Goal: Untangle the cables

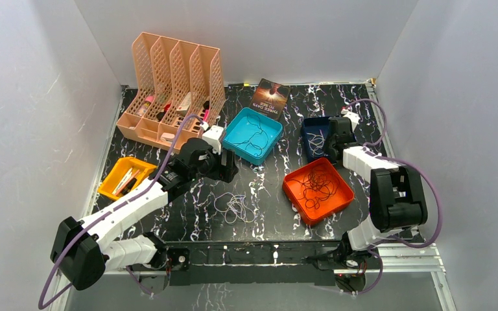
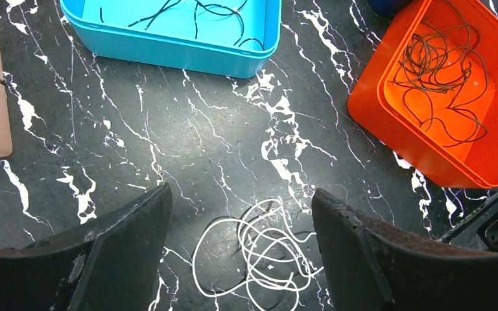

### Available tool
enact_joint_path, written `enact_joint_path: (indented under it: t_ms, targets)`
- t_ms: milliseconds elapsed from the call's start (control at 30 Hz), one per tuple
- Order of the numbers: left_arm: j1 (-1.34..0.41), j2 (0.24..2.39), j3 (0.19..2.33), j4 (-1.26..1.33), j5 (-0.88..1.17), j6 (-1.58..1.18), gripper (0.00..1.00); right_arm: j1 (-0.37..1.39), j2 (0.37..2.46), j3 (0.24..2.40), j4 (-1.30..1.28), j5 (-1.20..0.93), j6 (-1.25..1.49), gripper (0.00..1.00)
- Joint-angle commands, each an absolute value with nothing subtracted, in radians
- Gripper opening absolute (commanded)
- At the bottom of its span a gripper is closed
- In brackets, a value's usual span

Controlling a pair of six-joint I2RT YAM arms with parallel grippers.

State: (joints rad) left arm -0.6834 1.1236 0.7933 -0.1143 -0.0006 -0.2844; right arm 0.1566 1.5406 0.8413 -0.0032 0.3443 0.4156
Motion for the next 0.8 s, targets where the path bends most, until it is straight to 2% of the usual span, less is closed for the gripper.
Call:
enact_joint_path:
  t_ms: [0, 367, 767]
  targets:
    - [-0.680, 1.106, 0.794, -0.121, 0.000, -0.291, 0.77, 0.151, 1.566, 0.881, 0.045, 0.360, 0.420, 0.14]
    - [-0.680, 1.111, 0.806, -0.127, -0.006, -0.288, 0.77, 0.151, 1.488, 0.895, 0.100, 0.198, 0.390, 0.18]
    - [-0.680, 1.105, 0.804, -0.140, -0.006, -0.322, 0.78, 0.150, 1.307, 0.873, 0.054, 0.260, 0.426, 0.35]
